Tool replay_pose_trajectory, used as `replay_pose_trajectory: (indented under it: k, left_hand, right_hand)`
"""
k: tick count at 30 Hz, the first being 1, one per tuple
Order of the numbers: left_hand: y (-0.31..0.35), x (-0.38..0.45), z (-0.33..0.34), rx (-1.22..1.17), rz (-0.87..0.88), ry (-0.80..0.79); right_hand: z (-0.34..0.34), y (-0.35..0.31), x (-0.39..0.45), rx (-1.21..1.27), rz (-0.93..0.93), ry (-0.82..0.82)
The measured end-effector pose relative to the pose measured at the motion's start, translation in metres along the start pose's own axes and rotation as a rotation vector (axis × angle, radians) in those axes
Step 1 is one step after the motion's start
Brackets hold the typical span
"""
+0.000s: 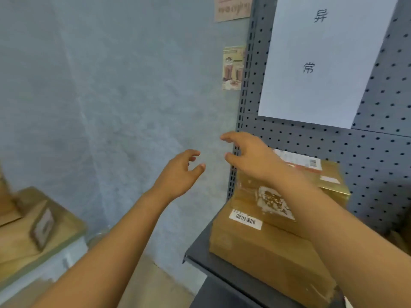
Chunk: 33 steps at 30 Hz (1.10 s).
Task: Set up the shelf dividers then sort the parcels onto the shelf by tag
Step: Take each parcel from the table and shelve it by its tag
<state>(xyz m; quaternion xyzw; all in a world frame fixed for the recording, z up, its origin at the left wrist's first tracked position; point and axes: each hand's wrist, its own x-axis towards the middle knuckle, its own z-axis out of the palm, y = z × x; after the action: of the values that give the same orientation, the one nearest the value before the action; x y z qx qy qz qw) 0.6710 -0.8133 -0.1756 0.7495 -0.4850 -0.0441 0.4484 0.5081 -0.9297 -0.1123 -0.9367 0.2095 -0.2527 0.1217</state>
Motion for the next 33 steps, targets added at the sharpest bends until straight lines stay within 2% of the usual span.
replay_pose_trajectory:
  k: [3,8,11,15,22,28,33]
  left_hand:
    - [-0.037,-0.046,-0.046,0.324,-0.08,0.13]
    - [-0.077,-0.148,-0.123,0.717,-0.299,0.178]
    - [-0.087,-0.215,-0.169,0.848,-0.413,0.233]
    - [-0.092,-0.294,-0.226,0.905,-0.574,0.327]
    - [-0.116,-0.373,-0.299,0.9,-0.673,0.406]
    - [-0.152,-0.38,-0.346,0.875,-0.618,0.356]
    - [-0.183,-0.358,-0.366,0.797,-0.569,0.32]
  right_hand:
    - [0.046,-0.036,0.008,0.022,-0.158,-0.121]
    - [0.127,-0.121,-0.004,0.041,-0.431,-0.273]
    - [0.162,-0.189,-0.015,0.106,-0.564,-0.321]
    - [0.191,-0.264,-0.031,0.188,-0.645,-0.377]
    - [0.228,-0.345,-0.048,0.236,-0.612,-0.392]
    - [0.255,-0.386,-0.041,0.294,-0.468,-0.406]
    - [0.274,-0.381,-0.027,0.294,-0.325,-0.405]
